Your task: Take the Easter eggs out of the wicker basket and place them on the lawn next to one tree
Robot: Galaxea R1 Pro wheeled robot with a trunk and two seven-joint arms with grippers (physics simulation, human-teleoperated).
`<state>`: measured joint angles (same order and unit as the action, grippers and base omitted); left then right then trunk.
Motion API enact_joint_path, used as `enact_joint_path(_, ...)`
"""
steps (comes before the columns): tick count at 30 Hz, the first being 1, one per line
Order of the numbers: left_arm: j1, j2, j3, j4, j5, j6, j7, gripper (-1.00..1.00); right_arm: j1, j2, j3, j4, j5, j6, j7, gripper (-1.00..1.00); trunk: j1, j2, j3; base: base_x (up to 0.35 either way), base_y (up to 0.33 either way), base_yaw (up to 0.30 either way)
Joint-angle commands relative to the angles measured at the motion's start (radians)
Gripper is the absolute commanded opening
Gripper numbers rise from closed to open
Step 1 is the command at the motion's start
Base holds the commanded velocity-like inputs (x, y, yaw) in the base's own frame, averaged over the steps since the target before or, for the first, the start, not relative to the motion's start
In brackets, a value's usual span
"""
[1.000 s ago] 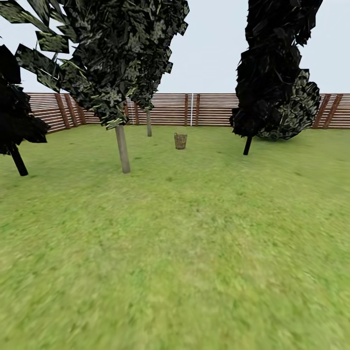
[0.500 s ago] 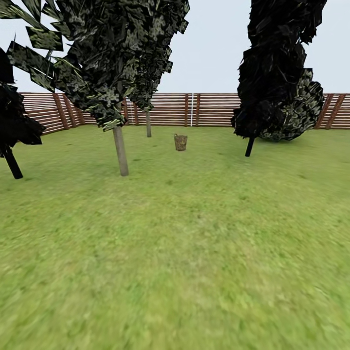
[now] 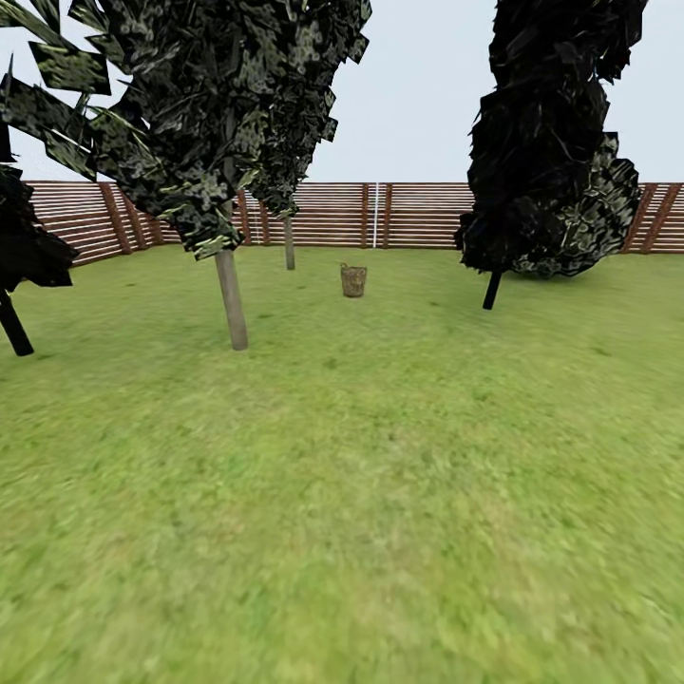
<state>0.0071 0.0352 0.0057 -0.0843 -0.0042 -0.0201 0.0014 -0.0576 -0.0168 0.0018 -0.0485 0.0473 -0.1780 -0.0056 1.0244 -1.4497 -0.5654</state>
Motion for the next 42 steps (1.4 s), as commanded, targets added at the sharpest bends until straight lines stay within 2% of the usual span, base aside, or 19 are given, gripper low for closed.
enact_joint_path(1,0.001,0.0,0.0,-0.002,0.0,-0.001,0.0,1.0,-0.001,0.0,0.0,0.001,0.005,-0.003,-0.001,1.0,0.001,0.0,-0.001,0.323,0.0,0.0)
enact_joint_path(42,0.001,0.0,0.0,-0.002,0.0,-0.001,0.0,1.0,0.0,0.0,0.0,0.001,0.005,-0.003,-0.001,1.0,0.001,0.0,-0.001,0.323,0.0,0.0)
